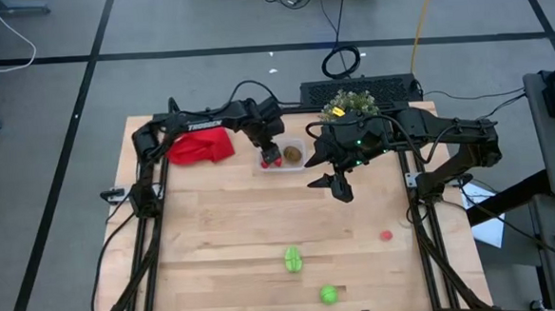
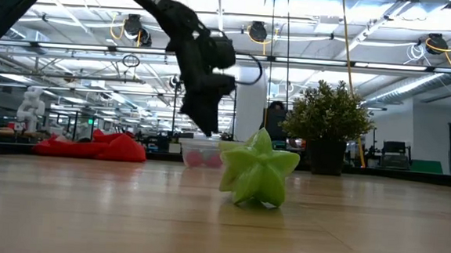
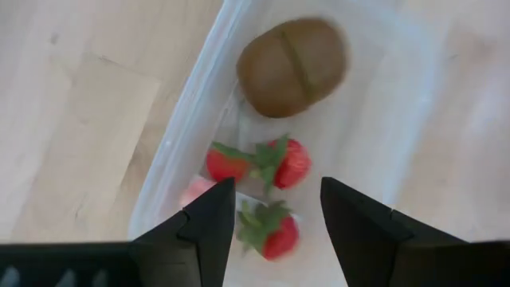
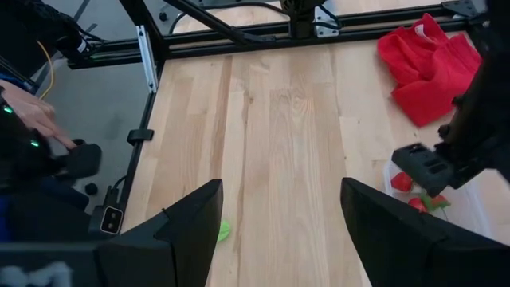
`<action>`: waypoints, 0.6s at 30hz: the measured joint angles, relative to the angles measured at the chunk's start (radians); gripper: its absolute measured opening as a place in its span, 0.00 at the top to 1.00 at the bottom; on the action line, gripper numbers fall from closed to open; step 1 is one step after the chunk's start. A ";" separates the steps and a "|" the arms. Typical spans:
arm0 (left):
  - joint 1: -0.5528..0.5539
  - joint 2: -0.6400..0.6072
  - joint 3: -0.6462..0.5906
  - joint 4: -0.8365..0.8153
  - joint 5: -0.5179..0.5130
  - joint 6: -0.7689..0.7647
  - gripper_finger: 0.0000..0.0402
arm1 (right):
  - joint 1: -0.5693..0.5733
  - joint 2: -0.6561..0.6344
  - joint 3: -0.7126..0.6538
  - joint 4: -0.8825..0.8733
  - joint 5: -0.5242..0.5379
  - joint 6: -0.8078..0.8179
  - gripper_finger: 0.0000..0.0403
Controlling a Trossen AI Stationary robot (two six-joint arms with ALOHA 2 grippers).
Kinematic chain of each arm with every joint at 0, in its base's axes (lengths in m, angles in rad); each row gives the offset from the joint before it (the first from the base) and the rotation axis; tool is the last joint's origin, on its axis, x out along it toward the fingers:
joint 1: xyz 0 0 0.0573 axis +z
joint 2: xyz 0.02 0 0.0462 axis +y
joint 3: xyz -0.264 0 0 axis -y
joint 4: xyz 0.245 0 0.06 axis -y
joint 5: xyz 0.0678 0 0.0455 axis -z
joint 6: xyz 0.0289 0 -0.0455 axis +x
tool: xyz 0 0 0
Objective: Pick and placing Produce into tupperware
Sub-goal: Put the starfruit into the bin
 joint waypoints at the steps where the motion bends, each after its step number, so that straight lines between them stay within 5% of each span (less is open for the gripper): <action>1: -0.003 -0.019 0.009 -0.021 0.004 -0.002 0.53 | 0.000 0.000 0.000 0.000 0.000 0.002 0.39; 10: -0.101 -0.241 0.033 -0.230 0.001 -0.170 0.55 | 0.000 0.000 0.000 -0.010 0.000 0.003 0.39; 18: -0.417 -0.343 0.033 -0.331 -0.144 -0.327 0.59 | 0.002 0.000 0.000 -0.058 0.000 0.017 0.39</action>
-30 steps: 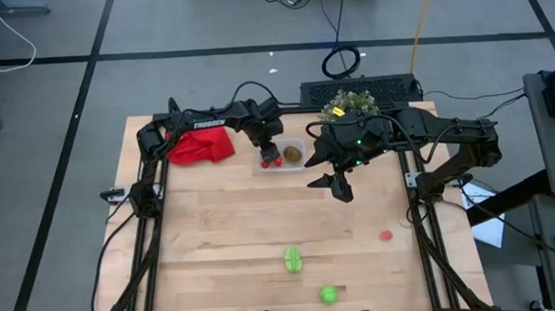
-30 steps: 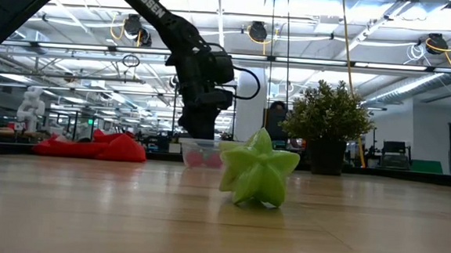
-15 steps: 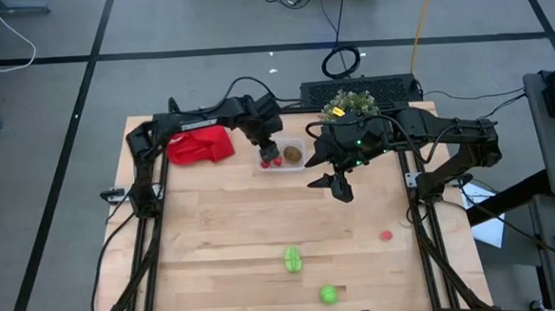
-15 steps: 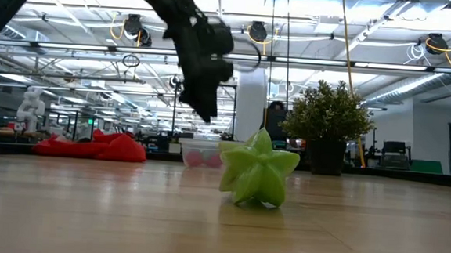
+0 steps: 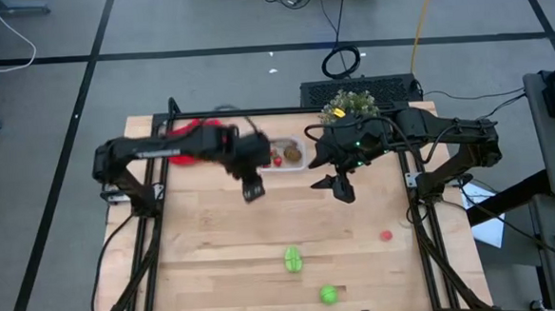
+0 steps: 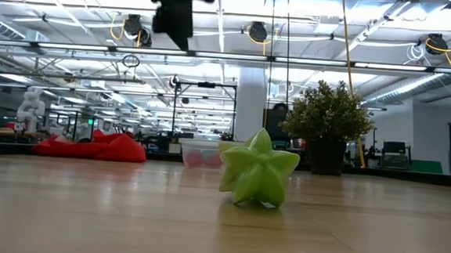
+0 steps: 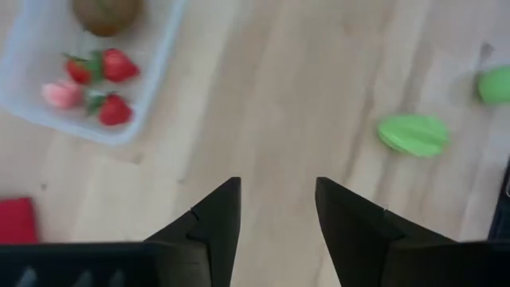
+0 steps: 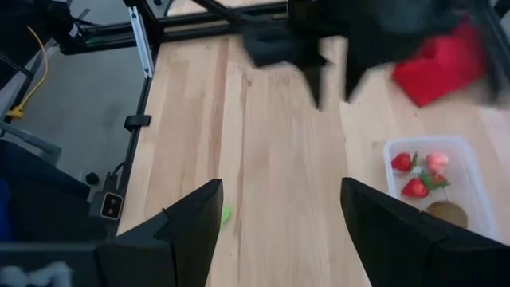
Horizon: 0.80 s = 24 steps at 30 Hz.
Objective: Pick and placing Produce into tupperware
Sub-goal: Put the starfruit into the bin
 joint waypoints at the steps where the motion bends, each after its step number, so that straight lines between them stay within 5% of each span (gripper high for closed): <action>1: -0.041 -0.002 0.000 0.000 -0.022 -0.024 0.60 | 0.000 0.000 0.000 -0.006 0.000 0.012 0.39; 14: -0.471 0.022 -0.002 0.038 -0.296 -0.397 0.60 | 0.012 -0.001 -0.032 -0.025 -0.001 0.130 0.39; 24: -0.611 0.116 -0.002 0.078 -0.343 -0.541 0.60 | 0.092 0.000 -0.280 0.110 -0.004 0.189 0.39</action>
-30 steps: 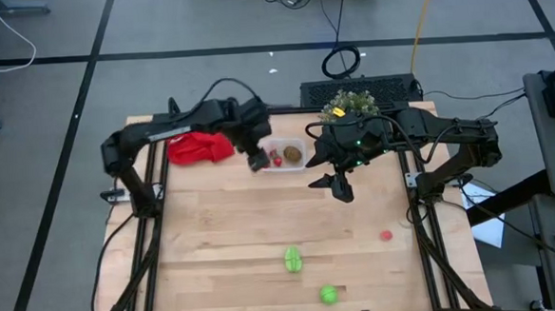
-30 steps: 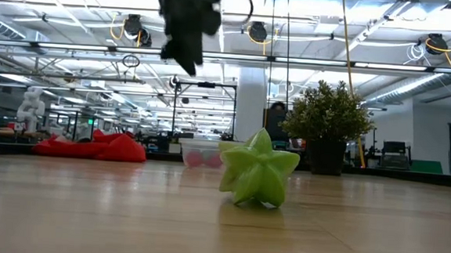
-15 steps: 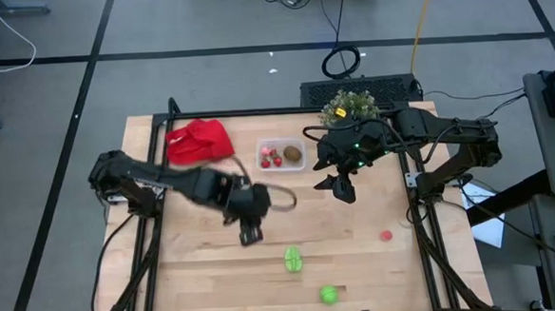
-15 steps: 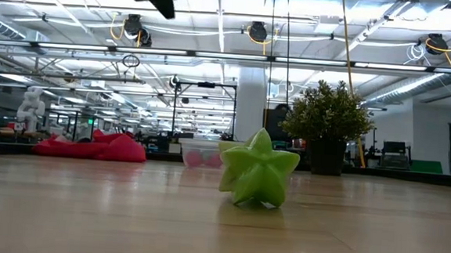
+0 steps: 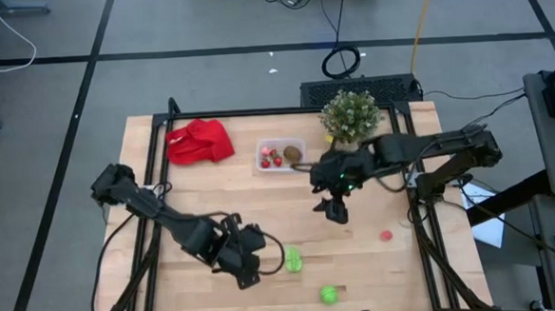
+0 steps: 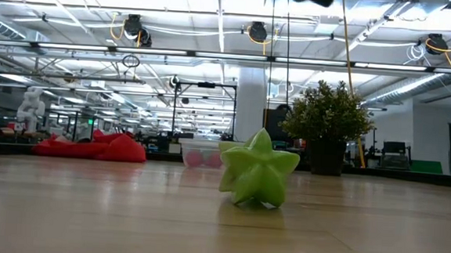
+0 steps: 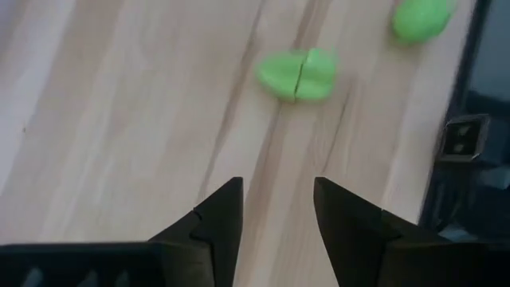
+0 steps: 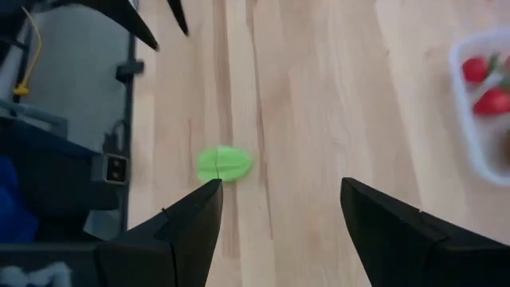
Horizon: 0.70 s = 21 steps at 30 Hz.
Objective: Pick and placing Produce into tupperware
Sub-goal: Put the starfruit into the bin
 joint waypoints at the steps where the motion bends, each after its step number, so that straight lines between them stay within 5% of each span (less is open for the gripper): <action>1: -0.007 0.013 0.000 -0.006 0.000 -0.008 0.60 | 0.006 0.000 -0.032 0.030 0.000 0.020 0.39; 13: -0.085 0.021 0.000 -0.241 -0.058 -0.076 0.60 | 0.081 0.000 -0.467 0.763 -0.235 0.324 0.39; 21: -0.140 -0.023 -0.033 -0.406 -0.081 -0.113 0.60 | 0.165 0.000 -0.532 0.851 -0.150 0.426 0.39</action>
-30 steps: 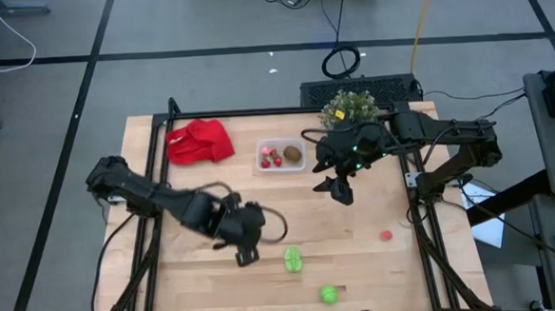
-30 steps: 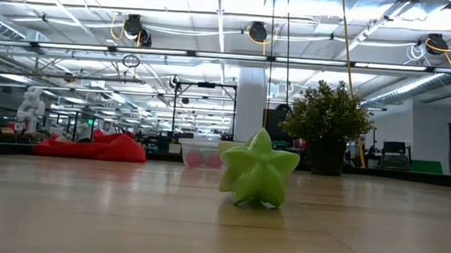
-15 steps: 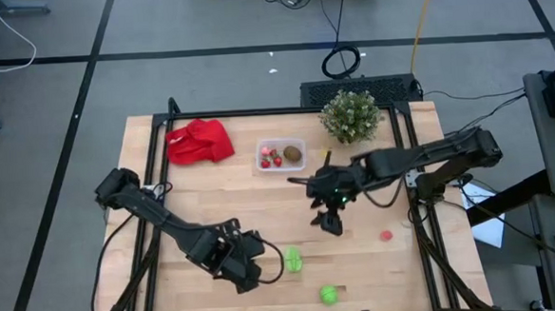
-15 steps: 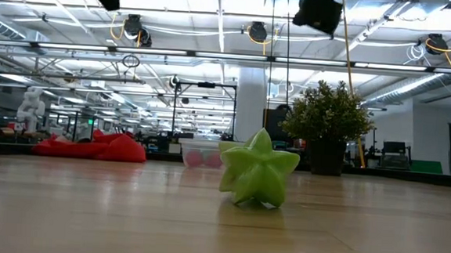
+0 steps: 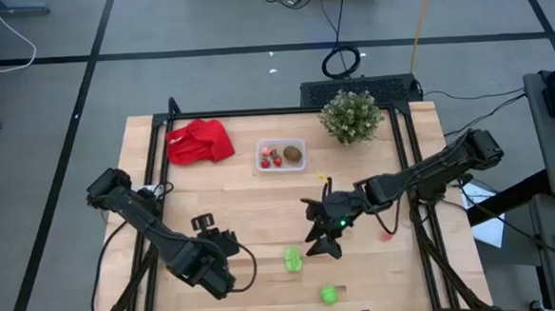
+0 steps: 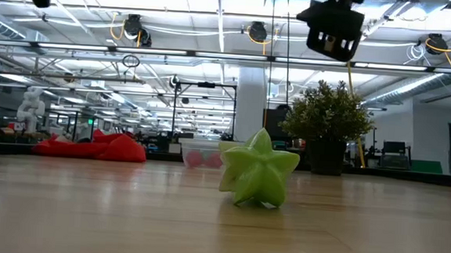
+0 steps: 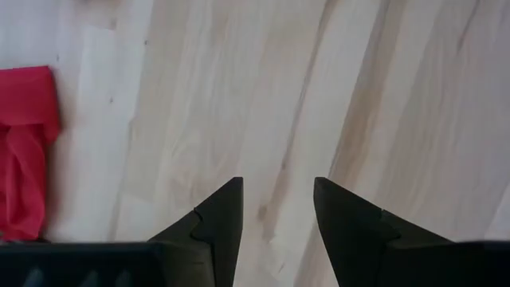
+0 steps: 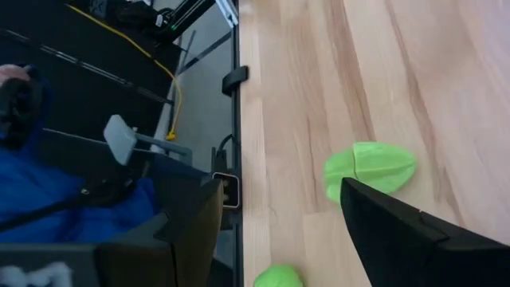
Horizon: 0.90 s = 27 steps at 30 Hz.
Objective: Pick and placing Produce into tupperware
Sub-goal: Put the starfruit into the bin
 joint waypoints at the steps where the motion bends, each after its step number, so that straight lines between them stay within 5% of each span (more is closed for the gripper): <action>1: -0.004 -0.023 -0.025 0.001 0.000 -0.009 0.60 | 0.015 0.000 0.004 0.001 0.026 -0.001 0.39; 14: -0.167 -0.478 -0.520 0.180 0.031 -0.392 0.60 | 0.132 0.077 0.191 0.016 0.313 -0.104 0.39; 27: -0.277 -0.554 -0.632 0.236 0.041 -0.440 0.60 | 0.099 0.421 0.604 -0.396 0.342 -0.078 0.39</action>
